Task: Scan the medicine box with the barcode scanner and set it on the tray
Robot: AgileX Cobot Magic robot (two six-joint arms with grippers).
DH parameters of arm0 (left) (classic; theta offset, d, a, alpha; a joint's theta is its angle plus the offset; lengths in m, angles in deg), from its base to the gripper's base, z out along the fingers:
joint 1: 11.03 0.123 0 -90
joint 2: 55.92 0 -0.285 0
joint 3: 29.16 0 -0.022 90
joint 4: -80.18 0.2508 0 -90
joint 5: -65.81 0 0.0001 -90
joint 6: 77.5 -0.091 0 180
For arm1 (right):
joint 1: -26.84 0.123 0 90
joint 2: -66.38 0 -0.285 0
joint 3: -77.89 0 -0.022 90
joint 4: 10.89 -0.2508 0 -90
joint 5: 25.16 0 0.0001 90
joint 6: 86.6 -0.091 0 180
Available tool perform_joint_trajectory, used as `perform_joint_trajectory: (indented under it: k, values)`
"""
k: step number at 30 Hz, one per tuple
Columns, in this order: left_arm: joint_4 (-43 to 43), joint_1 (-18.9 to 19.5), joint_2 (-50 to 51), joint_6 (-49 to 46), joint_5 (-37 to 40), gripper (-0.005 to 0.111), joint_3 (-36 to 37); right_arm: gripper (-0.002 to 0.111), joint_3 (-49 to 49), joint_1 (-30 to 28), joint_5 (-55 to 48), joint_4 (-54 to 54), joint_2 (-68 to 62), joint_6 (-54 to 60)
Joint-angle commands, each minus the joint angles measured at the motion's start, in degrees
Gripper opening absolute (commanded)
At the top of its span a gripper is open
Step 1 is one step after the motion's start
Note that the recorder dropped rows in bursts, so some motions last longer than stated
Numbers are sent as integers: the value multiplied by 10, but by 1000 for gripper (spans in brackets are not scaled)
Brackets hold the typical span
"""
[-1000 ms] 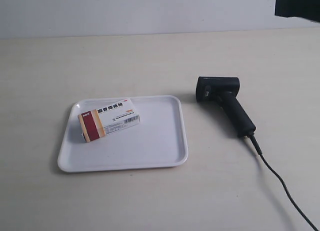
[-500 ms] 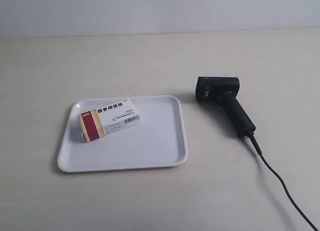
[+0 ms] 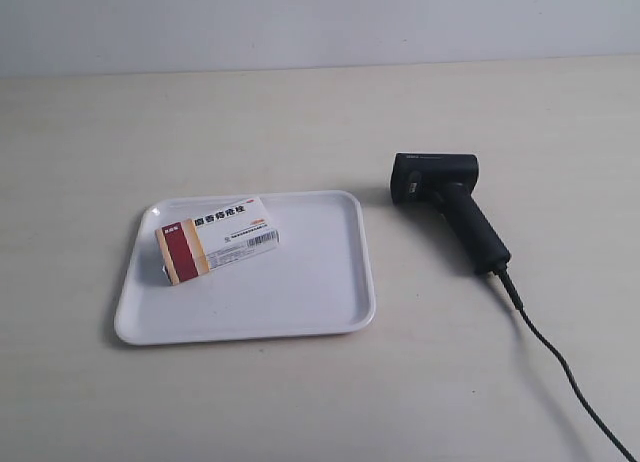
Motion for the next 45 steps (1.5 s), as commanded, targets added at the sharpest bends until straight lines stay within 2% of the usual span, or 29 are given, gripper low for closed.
perform_joint_trajectory:
  k: [1, 5, 14, 45]
  values:
    - [3, 0, -3, 3, -3, 2, 2, 0, -2, -57, -8, 3, 18, -1]
    - [3, 0, -3, 3, -3, 2, 2, 0, -2, -75, -22, 4, 18, 5]
    - [3, 0, -3, 3, -3, 2, 2, 0, -2, -75, -52, 5, 18, 26]
    - [3, 0, -3, 3, -3, 2, 2, 0, -2, -75, -61, 3, 18, 24]
